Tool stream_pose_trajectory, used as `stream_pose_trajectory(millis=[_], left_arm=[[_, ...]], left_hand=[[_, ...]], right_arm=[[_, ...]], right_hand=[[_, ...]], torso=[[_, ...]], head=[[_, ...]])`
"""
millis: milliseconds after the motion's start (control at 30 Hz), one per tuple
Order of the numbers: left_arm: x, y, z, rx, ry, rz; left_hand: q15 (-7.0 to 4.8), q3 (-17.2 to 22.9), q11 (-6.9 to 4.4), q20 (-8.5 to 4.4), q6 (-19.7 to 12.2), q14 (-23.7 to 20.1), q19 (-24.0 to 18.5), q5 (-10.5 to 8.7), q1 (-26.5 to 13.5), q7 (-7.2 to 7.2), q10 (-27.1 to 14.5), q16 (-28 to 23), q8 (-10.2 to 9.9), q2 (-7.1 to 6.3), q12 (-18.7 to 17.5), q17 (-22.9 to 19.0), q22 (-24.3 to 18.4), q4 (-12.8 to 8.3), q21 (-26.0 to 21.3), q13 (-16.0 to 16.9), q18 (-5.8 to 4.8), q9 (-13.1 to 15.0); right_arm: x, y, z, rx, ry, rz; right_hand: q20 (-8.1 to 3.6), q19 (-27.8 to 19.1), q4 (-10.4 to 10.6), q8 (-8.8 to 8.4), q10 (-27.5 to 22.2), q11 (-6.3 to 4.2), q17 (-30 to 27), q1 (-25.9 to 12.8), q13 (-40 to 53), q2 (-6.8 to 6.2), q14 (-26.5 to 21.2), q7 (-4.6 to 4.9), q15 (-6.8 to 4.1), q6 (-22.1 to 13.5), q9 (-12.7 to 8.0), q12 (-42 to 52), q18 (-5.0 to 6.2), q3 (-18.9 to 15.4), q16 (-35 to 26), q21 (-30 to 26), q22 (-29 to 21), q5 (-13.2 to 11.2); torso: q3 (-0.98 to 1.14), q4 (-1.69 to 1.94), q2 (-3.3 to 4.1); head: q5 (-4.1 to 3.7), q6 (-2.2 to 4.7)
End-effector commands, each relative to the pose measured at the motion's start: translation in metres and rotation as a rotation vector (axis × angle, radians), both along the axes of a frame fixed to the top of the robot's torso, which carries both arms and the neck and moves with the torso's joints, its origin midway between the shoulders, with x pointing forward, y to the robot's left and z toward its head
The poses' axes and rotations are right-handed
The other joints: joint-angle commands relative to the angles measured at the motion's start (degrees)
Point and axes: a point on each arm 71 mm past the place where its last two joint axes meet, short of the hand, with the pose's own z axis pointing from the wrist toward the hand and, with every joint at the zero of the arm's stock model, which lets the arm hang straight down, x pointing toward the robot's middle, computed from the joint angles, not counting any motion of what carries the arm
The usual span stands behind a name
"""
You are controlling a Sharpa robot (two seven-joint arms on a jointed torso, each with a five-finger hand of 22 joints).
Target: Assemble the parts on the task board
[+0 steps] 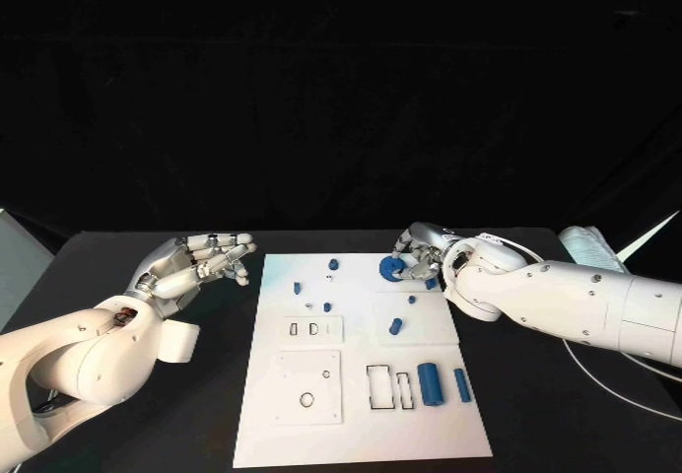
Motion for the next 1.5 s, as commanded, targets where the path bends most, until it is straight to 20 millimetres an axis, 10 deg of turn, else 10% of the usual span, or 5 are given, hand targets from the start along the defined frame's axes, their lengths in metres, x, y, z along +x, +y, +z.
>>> stream_pose_trajectory(millis=[33,700,1500], left_arm=[[0.0,-0.002,0.001,-0.011,-0.002,-0.022],[0.0,-0.005,0.0,-0.012,0.004,-0.031],[0.0,-0.007,0.0,-0.012,0.005,-0.037]], left_hand=[[-0.02,0.32,-0.01,-0.09,-0.26,-0.37,-0.44,-0.18,-0.45,0.43,-0.31,0.2,-0.36,-0.1,-0.22,0.07,0.05,0.13,0.36,-0.02,0.77,-0.08],[-0.02,0.37,-0.01,-0.09,-0.27,-0.39,-0.48,-0.18,-0.44,0.43,-0.32,0.23,-0.37,-0.04,-0.22,0.06,0.07,0.12,0.4,-0.02,0.77,-0.08],[-0.02,0.37,-0.01,-0.09,-0.27,-0.39,-0.48,-0.18,-0.44,0.43,-0.32,0.23,-0.37,-0.04,-0.22,0.06,0.07,0.12,0.4,-0.02,0.77,-0.08]], right_arm=[[-0.004,0.008,0.007,-0.033,-0.106,0.015],[-0.032,0.099,0.021,-0.025,-0.214,0.201],[-0.015,0.127,-0.004,-0.082,-0.156,0.202]], right_hand=[[-0.61,5.79,0.36,-0.07,5.86,-0.5,15.08,-1.19,15.07,-0.83,5.97,-0.8,-0.33,1.43,0.01,0.21,-1.15,0.78,0.21,0.41,14.74,1.22],[-0.67,5.99,0.34,-0.17,5.86,-0.62,15.08,-2.31,15.07,-1.27,5.97,-0.94,-0.41,1.82,-0.03,0.21,-1.25,1.42,0.21,0.7,15.08,1.49],[-0.71,5.99,0.28,-0.37,5.86,-0.62,15.08,-2.54,15.07,-1.29,5.97,-0.9,-0.44,1.69,-0.1,0.21,-1.25,1.82,0.21,0.7,15.08,1.28]], torso=[[-0.02,0.03,-0.08],[-0.14,0.16,-0.04],[-0.06,0.1,0.04]], head=[[0.11,0.05],[0.43,0.28],[0.77,-0.26]])
